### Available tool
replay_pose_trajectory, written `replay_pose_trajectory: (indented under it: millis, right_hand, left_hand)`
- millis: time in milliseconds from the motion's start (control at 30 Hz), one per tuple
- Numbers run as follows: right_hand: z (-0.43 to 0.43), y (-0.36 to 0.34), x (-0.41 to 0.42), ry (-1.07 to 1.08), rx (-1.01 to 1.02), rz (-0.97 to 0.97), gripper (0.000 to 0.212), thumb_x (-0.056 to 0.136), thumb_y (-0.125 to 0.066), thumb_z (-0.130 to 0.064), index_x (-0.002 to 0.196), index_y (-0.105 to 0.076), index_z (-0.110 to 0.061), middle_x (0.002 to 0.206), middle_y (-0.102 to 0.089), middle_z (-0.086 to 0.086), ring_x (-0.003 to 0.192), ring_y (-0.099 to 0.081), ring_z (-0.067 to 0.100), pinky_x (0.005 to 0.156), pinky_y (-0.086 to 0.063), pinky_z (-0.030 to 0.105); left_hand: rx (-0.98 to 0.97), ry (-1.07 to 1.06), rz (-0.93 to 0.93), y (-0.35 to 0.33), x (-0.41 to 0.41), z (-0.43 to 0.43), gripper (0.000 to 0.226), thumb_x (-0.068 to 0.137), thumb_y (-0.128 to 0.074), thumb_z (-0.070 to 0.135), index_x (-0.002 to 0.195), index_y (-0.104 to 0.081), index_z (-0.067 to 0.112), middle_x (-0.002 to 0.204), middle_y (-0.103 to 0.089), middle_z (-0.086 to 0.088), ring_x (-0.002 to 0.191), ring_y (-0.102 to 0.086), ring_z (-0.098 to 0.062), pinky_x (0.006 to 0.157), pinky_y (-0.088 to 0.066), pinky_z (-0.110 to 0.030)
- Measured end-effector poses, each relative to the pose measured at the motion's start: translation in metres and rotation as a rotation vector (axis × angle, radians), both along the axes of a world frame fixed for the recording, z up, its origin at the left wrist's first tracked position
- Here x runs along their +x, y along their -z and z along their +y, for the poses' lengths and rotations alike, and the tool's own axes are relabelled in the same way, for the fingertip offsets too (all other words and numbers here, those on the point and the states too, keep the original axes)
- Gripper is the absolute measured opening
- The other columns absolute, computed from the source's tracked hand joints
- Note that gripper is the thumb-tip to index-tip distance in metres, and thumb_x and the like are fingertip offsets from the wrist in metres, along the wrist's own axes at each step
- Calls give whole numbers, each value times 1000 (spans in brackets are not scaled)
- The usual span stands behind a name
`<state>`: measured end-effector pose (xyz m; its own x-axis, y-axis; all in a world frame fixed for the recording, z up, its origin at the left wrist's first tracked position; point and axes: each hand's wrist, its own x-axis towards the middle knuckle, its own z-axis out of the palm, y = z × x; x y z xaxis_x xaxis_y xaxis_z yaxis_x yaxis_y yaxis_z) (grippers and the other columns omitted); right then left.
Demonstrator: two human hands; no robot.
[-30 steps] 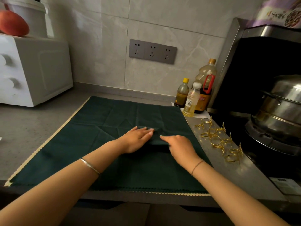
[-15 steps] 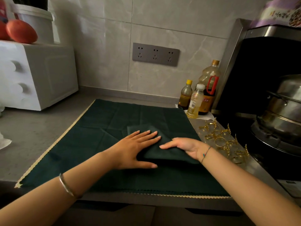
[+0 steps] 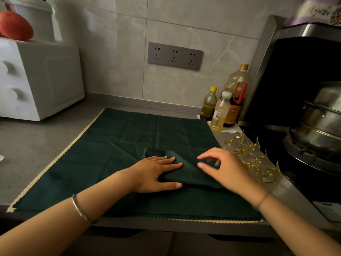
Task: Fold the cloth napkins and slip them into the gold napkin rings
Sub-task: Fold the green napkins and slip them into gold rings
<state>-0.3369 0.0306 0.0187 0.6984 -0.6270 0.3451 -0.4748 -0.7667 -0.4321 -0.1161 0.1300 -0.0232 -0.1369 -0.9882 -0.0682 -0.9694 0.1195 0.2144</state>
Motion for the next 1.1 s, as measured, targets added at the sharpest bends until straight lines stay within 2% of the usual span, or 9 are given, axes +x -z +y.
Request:
replay_pose_trajectory:
  millis: [100, 167, 233, 433, 600, 733, 833, 967, 1100]
  right_hand:
    - [21, 15, -4, -144, -155, 146, 29, 86, -64, -37, 114, -66, -29, 107, -60, -18, 97, -50, -9, 83, -32, 0]
    - [24, 27, -3, -165, -238, 198, 32, 86, -65, -32, 117, -65, -25, 110, -63, -14, 103, -54, 1, 90, -40, 12]
    - [22, 35, -1, -168, -305, 186, 29, 84, -67, -26, 113, -68, -23, 105, -66, -11, 99, -58, 7, 84, -51, 25]
    - [21, 41, 4, -70, -304, 102, 23, 84, -66, -22, 106, -71, -21, 97, -69, -8, 91, -63, 10, 78, -52, 25]
    - [11, 41, 5, 55, -17, -17, 24, 84, -69, -28, 107, -70, -22, 88, -65, -14, 72, -55, -7, 66, -41, 3]
    - [-8, 37, 9, 125, 307, -117, 20, 77, -77, -24, 95, -71, -17, 81, -65, -6, 70, -61, 5, 67, -50, 14]
    - [-15, 36, 15, 162, 389, -117, 14, 74, -80, -21, 80, -68, -21, 74, -65, 0, 67, -59, 9, 66, -52, 23]
    - [-19, 31, 20, 190, 325, -9, 15, 76, -78, -25, 80, -65, -19, 64, -57, -4, 57, -51, 5, 54, -40, 15]
    - [-20, 25, 20, 208, 227, 157, 23, 80, -72, -38, 88, -62, -20, 72, -63, -5, 69, -59, 10, 68, -53, 28]
  left_hand:
    - [20, 19, 3, -2, 0, -1, 68, 83, -30, 76, 144, -8, 56, 160, -4, 9, 147, -4, -12, 120, -3, -35]
    - [20, 32, -10, -3, -2, -1, 64, 84, -31, 76, 142, -11, 59, 160, -5, 7, 147, -5, -14, 120, -4, -36]
    - [5, 35, 13, -4, -3, 0, 62, 83, -35, 76, 140, -18, 61, 160, -8, 7, 147, -7, -13, 120, -6, -35]
    - [-158, 56, 73, -10, 11, 5, 55, 83, -57, 62, 135, -46, 46, 149, -36, 18, 136, -33, -2, 113, -28, -29]
    - [-248, -18, 319, -12, 36, -7, 47, 73, -62, 66, 97, -73, 27, 96, -73, 10, 86, -67, -3, 79, -53, -25]
    - [-312, -189, 477, -11, 45, -33, 52, 73, -67, 56, 67, -63, 5, 58, -56, -7, 50, -47, -10, 52, -40, -25]
    - [-338, -278, 492, -4, 46, -50, 54, 73, -69, 54, 66, -59, 2, 61, -58, -16, 53, -48, -13, 54, -42, -33]
    - [-330, -400, 414, -1, 46, -60, 41, 75, -72, 50, 58, -50, 20, 55, -50, 4, 52, -47, -10, 53, -38, -24]
    - [-429, -444, 264, -6, 40, -58, 34, 75, -71, 53, 85, -57, 24, 85, -59, 8, 78, -56, -12, 64, -43, -25]
